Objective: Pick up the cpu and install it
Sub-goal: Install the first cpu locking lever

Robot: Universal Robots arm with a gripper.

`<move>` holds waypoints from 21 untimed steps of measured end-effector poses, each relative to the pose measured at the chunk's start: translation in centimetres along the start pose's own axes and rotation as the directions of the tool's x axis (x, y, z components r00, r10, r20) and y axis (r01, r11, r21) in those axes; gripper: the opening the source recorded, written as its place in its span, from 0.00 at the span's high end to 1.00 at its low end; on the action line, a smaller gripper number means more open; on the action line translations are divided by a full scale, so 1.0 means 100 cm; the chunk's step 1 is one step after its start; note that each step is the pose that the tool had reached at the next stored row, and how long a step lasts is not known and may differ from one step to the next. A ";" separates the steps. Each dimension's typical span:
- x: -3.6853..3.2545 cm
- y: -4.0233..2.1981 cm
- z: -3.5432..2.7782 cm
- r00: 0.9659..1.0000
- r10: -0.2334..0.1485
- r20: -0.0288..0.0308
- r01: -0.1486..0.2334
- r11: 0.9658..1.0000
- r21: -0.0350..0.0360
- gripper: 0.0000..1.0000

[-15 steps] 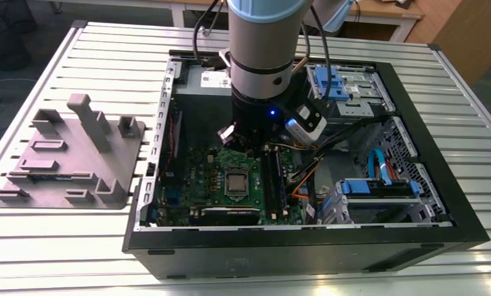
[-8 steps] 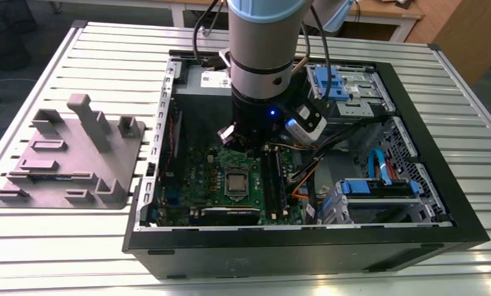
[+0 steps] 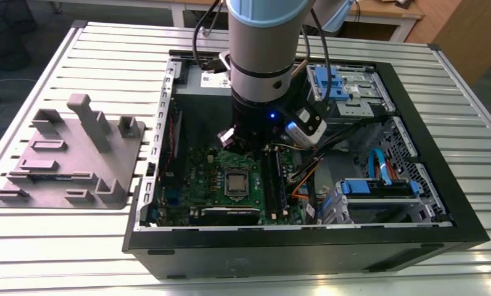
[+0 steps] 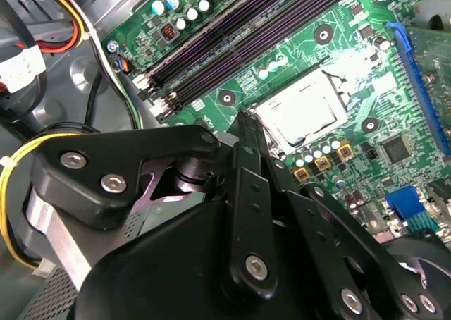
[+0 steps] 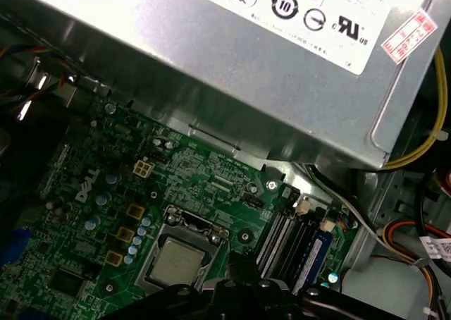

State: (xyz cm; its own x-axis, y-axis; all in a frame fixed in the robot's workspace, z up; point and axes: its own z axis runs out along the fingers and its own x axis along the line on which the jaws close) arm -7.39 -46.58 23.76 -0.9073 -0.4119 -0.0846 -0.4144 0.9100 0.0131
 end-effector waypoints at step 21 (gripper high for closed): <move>0.0024 -0.0033 0.0082 1.000 0.000 -0.001 0.000 1.000 0.003 0.89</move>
State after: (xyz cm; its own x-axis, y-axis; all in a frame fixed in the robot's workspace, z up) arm -7.41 -46.95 22.93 -0.9073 -0.4121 -0.0832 -0.4143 0.9101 0.0100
